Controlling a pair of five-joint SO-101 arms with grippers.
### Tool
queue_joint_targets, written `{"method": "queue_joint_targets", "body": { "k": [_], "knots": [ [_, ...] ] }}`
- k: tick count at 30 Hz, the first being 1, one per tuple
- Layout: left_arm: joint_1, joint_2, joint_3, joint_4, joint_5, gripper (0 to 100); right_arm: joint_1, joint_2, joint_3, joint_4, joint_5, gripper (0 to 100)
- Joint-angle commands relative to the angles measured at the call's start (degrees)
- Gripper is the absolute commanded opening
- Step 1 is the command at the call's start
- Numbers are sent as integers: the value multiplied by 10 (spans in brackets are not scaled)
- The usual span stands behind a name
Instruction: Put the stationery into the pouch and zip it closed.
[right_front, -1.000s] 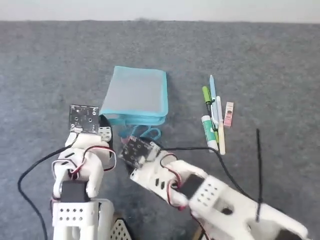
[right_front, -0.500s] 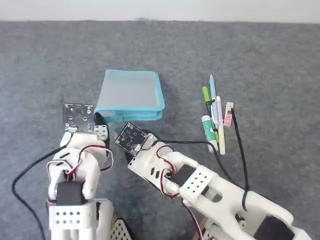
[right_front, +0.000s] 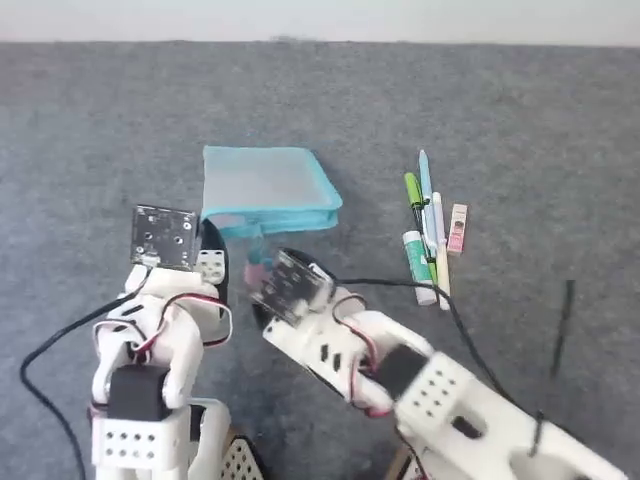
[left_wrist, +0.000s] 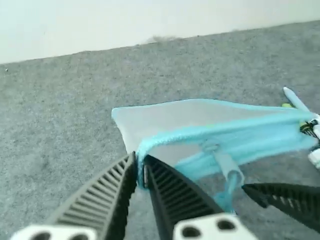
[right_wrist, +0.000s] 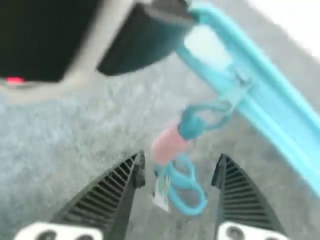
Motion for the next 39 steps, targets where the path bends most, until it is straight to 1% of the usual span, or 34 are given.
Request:
{"method": "queue_joint_targets", "body": {
  "k": [1,13,17,23,26,30,33,39],
  "knots": [
    [26,10,-35,3,12,13,-26,-84,15,4,-6,223],
    [35,8,-22,-16,13,13,-28,-90,25,5,-6,221],
    [35,6,-20,-17,13,13,-17,-90,33,0,-6,183],
    [36,5,-20,-17,13,13,-12,-86,30,-1,-6,180],
    [36,4,-20,-17,13,13,0,-48,15,-7,-10,180],
    [33,4,-20,-17,13,13,31,44,-39,-14,-52,180],
    [30,4,-20,-17,12,13,36,95,-69,-14,-58,180],
    [30,4,-20,-17,11,13,35,95,-78,-14,-56,180]
  ]
}}
